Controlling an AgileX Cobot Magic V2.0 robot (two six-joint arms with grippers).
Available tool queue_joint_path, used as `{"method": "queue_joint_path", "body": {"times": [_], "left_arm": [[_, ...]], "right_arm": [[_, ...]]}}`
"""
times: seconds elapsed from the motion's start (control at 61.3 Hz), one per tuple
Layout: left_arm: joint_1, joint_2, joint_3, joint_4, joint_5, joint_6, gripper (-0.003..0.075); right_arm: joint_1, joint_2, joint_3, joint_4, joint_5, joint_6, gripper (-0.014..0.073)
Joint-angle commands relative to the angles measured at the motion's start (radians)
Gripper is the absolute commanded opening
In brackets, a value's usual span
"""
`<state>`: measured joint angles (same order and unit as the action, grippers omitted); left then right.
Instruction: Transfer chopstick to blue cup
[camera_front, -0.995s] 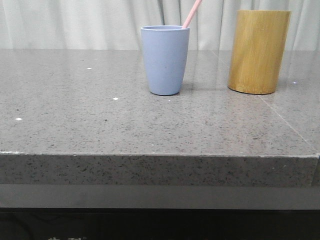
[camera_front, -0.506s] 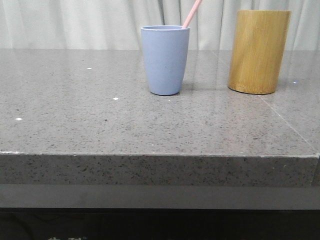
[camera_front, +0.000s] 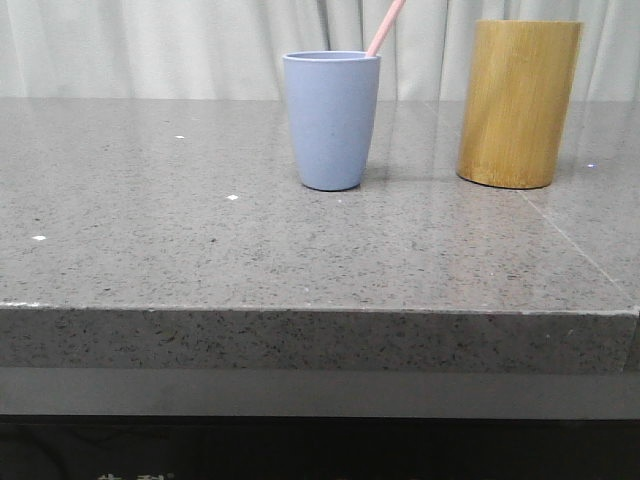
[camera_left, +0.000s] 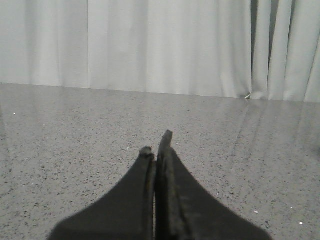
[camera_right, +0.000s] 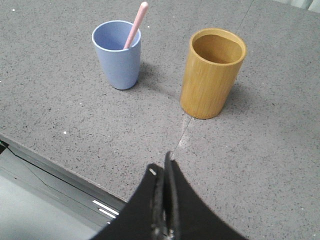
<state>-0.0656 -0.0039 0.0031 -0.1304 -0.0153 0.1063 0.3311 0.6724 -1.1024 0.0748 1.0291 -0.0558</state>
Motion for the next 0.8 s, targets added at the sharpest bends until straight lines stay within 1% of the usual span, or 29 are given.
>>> {"method": "queue_joint_path", "body": {"times": [0.0,0.294,0.375,0.489,0.587,0.734,0.783], "left_arm": [[-0.005,-0.023,0.013,-0.009,-0.074,-0.011,-0.0019],[-0.005,-0.023,0.013,-0.009,-0.074,-0.011,-0.0019],[-0.005,-0.023,0.013,-0.009,-0.074,-0.011,-0.0019],[-0.005,-0.023,0.013,-0.009,-0.074,-0.011,-0.0019],[-0.005,-0.023,0.013,-0.009,-0.074,-0.011,-0.0019],[-0.005,-0.023,0.013,-0.009,-0.074,-0.011,-0.0019],[-0.005,-0.023,0.013,-0.009,-0.074,-0.011,-0.0019]], "right_arm": [[-0.001,0.001,-0.019,-0.009,-0.068,0.001,-0.0119],[-0.001,-0.001,-0.016,-0.01,-0.069,-0.001,-0.0119],[-0.026,-0.024,0.018,-0.015,-0.111,-0.001,-0.0119],[-0.112,-0.098,0.158,0.002,-0.289,-0.001,-0.0119],[-0.197,-0.198,0.354,0.003,-0.493,-0.001,-0.0119],[-0.274,-0.364,0.604,0.003,-0.725,-0.001,-0.0119],[-0.291,-0.411,0.685,0.003,-0.782,-0.001,-0.0119]]}}
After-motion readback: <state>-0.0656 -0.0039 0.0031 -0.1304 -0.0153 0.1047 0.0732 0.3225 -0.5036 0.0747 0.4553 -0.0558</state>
